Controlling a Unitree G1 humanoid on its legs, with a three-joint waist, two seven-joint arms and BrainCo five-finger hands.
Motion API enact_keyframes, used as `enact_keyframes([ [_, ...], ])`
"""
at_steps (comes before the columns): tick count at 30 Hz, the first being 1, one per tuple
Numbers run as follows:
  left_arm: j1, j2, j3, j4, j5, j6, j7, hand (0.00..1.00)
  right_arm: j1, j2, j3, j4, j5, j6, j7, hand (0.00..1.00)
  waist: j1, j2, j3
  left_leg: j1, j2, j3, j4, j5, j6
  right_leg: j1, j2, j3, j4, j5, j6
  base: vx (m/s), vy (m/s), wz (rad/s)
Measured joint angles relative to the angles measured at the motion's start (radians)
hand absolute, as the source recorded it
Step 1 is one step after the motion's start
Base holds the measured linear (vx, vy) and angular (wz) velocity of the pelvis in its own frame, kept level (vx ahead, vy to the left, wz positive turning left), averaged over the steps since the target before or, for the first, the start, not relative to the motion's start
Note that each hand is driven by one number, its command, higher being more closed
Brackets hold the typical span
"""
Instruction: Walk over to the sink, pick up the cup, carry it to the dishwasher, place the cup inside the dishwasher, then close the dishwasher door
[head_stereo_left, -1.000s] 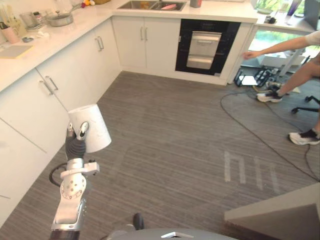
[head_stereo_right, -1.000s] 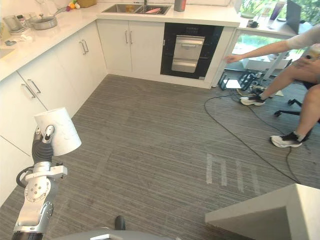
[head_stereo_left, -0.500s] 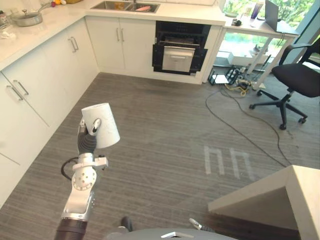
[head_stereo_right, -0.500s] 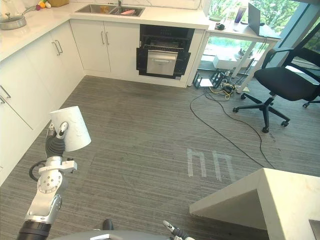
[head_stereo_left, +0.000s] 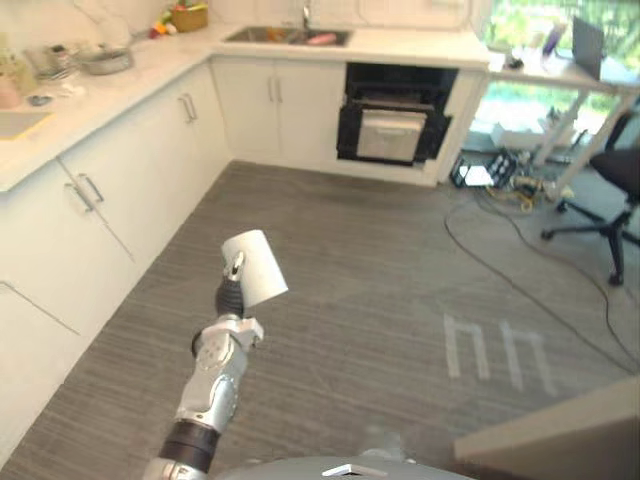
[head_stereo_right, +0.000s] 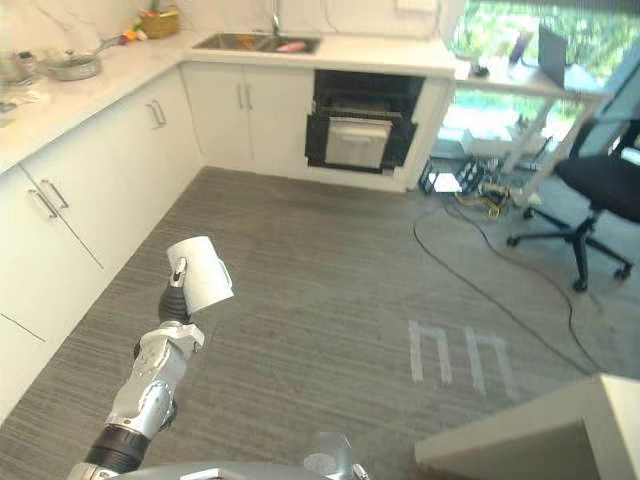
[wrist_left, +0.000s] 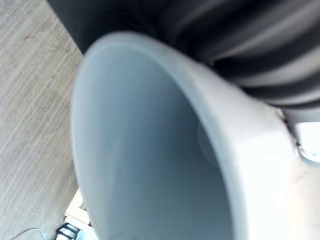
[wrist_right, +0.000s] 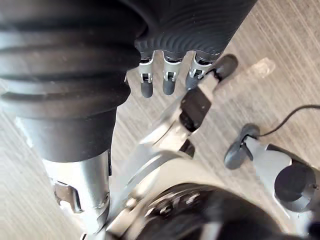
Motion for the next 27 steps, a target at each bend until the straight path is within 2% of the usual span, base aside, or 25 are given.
enact_keyframes([
  [2,-0.014,0.006,-0.006,-0.001,0.000,0.011,-0.002,1.00,0.012,0.026,0.006,-0.030,0.015,-0.013,0.016,0.00,0.003,-0.014,0.009,0.040,0.008,-0.020,-0.030,-0.003,-0.017,-0.052,0.063,-0.015,-0.148,-0.043,0.026,0.29,0.054,0.38],
  [4,-0.017,0.007,-0.022,-0.016,0.001,0.037,-0.009,1.00,0.027,0.034,0.011,-0.076,0.015,-0.024,0.029,0.00,0.001,-0.009,0.012,0.082,0.010,-0.034,-0.051,-0.008,-0.022,-0.066,0.106,-0.056,-0.396,-0.041,0.031,0.39,-0.029,0.26],
  [5,-0.018,0.005,-0.029,-0.040,0.001,0.052,-0.019,1.00,0.029,0.036,0.011,-0.098,0.015,-0.023,0.031,0.00,-0.001,-0.005,0.015,0.105,0.010,-0.037,-0.059,-0.024,-0.023,-0.067,0.134,-0.079,-0.572,-0.004,0.027,0.53,-0.076,0.18],
  [6,-0.019,0.004,-0.031,-0.069,0.001,0.068,-0.023,1.00,0.031,0.041,0.014,-0.116,0.018,-0.020,0.030,0.00,0.000,-0.003,0.017,0.127,0.010,-0.024,-0.064,-0.042,-0.040,-0.064,0.162,-0.090,-0.734,0.066,0.029,0.44,-0.076,0.14],
  [7,-0.020,0.004,-0.030,-0.080,0.001,0.072,-0.026,1.00,0.031,0.040,0.018,-0.119,0.024,-0.017,0.029,0.00,0.000,-0.003,0.018,0.141,0.010,-0.011,-0.064,-0.053,-0.057,-0.055,0.172,-0.101,-0.799,0.109,0.031,0.43,-0.084,0.14],
  [8,-0.019,0.005,-0.025,-0.092,0.001,0.080,-0.032,1.00,0.034,0.036,0.034,-0.122,0.032,-0.012,0.027,0.00,0.001,-0.003,0.019,0.174,0.010,0.010,-0.063,-0.075,-0.088,-0.043,0.178,-0.124,-0.845,0.176,0.008,0.45,-0.097,0.19],
  [9,-0.017,0.004,-0.022,-0.100,0.002,0.083,-0.042,1.00,0.039,0.034,0.049,-0.129,0.036,-0.010,0.026,0.00,-0.002,-0.004,0.018,0.210,0.009,0.022,-0.061,-0.094,-0.110,-0.031,0.177,-0.137,-0.840,0.198,-0.027,0.56,-0.143,0.32],
  [10,-0.012,0.003,-0.024,-0.126,0.007,0.083,-0.055,1.00,0.056,0.036,0.062,-0.152,0.045,-0.012,0.027,0.00,-0.003,-0.007,0.008,0.245,0.008,0.035,-0.046,-0.130,-0.119,-0.010,0.178,-0.134,-0.826,0.206,-0.070,0.58,-0.180,0.26],
  [11,0.000,-0.014,-0.021,-0.148,0.029,0.081,-0.064,1.00,0.062,0.008,0.076,-0.155,0.062,-0.027,0.029,0.00,-0.002,0.025,-0.003,0.247,0.043,0.053,0.006,-0.169,-0.134,-0.023,0.200,-0.144,-0.754,0.192,-0.110,0.47,-0.173,0.12],
  [12,0.008,-0.014,-0.023,-0.154,0.039,0.080,-0.070,1.00,0.056,0.000,0.084,-0.155,0.062,-0.035,0.029,0.00,0.001,0.035,-0.010,0.224,0.056,0.064,0.066,-0.175,-0.144,-0.026,0.204,-0.143,-0.731,0.168,-0.124,0.44,-0.243,-0.05],
  [13,0.018,-0.015,-0.025,-0.155,0.063,0.080,-0.071,1.00,0.046,-0.002,0.089,-0.172,0.073,-0.054,0.029,0.00,-0.002,0.049,-0.016,0.156,0.083,0.067,0.235,-0.167,-0.158,-0.016,0.208,-0.145,-0.720,0.125,-0.119,0.35,-0.241,-0.04],
  [14,0.023,-0.018,-0.027,-0.155,0.071,0.080,-0.071,1.00,0.047,-0.003,0.089,-0.189,0.077,-0.062,0.029,0.00,-0.004,0.059,-0.015,0.119,0.102,0.068,0.330,-0.153,-0.170,-0.003,0.216,-0.146,-0.722,0.106,-0.119,0.46,-0.312,-0.04],
  [15,0.033,-0.031,-0.022,-0.159,0.081,0.078,-0.073,1.00,0.049,-0.005,0.089,-0.207,0.096,-0.090,0.030,0.00,-0.002,0.085,-0.009,0.043,0.150,0.056,0.553,-0.086,-0.215,0.044,0.242,-0.145,-0.733,0.070,-0.120,0.49,-0.267,-0.10],
  [16,0.052,-0.044,-0.018,-0.174,0.101,0.074,-0.076,1.00,0.058,-0.011,0.095,-0.238,0.106,-0.110,0.030,0.00,0.000,0.107,-0.009,-0.041,0.202,0.017,0.769,0.058,-0.275,0.099,0.275,-0.137,-0.743,0.032,-0.126,0.49,-0.230,-0.17],
  [17,0.066,-0.049,-0.016,-0.190,0.113,0.068,-0.080,1.00,0.064,-0.014,0.109,-0.254,0.116,-0.122,0.029,0.00,0.002,0.109,-0.006,-0.086,0.226,0.003,0.869,0.095,-0.284,0.128,0.292,-0.134,-0.749,0.013,-0.134,0.50,-0.172,-0.29],
  [18,0.093,-0.047,-0.014,-0.231,0.132,0.059,-0.089,1.00,0.075,-0.022,0.157,-0.306,0.135,-0.143,0.028,0.00,0.007,0.126,-0.005,-0.160,0.273,-0.011,1.041,0.099,-0.258,0.196,0.321,-0.116,-0.765,-0.023,-0.152,0.48,-0.135,-0.41],
  [20,0.115,-0.044,0.020,-0.271,0.155,0.030,-0.096,1.00,0.066,-0.022,0.226,-0.414,0.161,-0.168,0.026,0.00,0.032,0.105,0.000,-0.295,0.318,0.002,1.153,0.052,-0.168,0.288,0.336,-0.062,-0.799,-0.059,-0.158,0.49,-0.136,-0.65],
  [21,0.116,-0.043,0.030,-0.273,0.160,0.019,-0.093,1.00,0.057,-0.021,0.240,-0.442,0.173,-0.175,0.025,0.00,0.043,0.100,-0.002,-0.332,0.332,0.017,1.135,0.035,-0.146,0.311,0.336,-0.043,-0.818,-0.063,-0.154,0.39,-0.108,-0.80],
  [22,0.116,-0.041,0.050,-0.276,0.168,-0.006,-0.087,1.00,0.030,-0.020,0.258,-0.499,0.183,-0.188,0.015,0.00,0.063,0.096,-0.007,-0.398,0.351,0.064,1.025,-0.002,-0.132,0.353,0.333,-0.010,-0.859,-0.068,-0.146,0.38,-0.071,-0.70],
  [23,0.116,-0.041,0.060,-0.281,0.176,-0.028,-0.084,1.00,0.001,-0.021,0.270,-0.533,0.190,-0.199,0.003,0.00,0.070,0.095,-0.008,-0.431,0.353,0.088,0.889,-0.022,-0.127,0.375,0.330,0.013,-0.883,-0.070,-0.144,0.48,-0.030,-0.76],
  [24,0.117,-0.036,0.060,-0.281,0.190,-0.056,-0.076,1.00,-0.046,-0.023,0.277,-0.547,0.189,-0.216,-0.020,0.00,0.072,0.083,-0.009,-0.435,0.299,0.098,0.575,-0.011,-0.142,0.392,0.307,0.037,-0.890,-0.084,-0.130,0.53,0.034,-0.57],
  [25,0.116,-0.029,0.053,-0.281,0.211,-0.083,-0.064,1.00,-0.081,-0.038,0.288,-0.545,0.188,-0.231,-0.052,0.00,0.075,0.076,-0.010,-0.411,0.241,0.078,0.222,0.061,-0.176,0.415,0.292,0.068,-0.895,-0.096,-0.119,0.48,0.069,-0.49],
  [27,0.115,-0.027,0.053,-0.283,0.257,-0.111,-0.040,1.00,-0.125,-0.068,0.289,-0.536,0.186,-0.238,-0.087,0.00,0.084,0.093,-0.012,-0.455,0.221,0.036,0.050,0.116,-0.236,0.446,0.297,0.115,-0.894,-0.127,-0.095,0.55,0.149,-0.65],
])
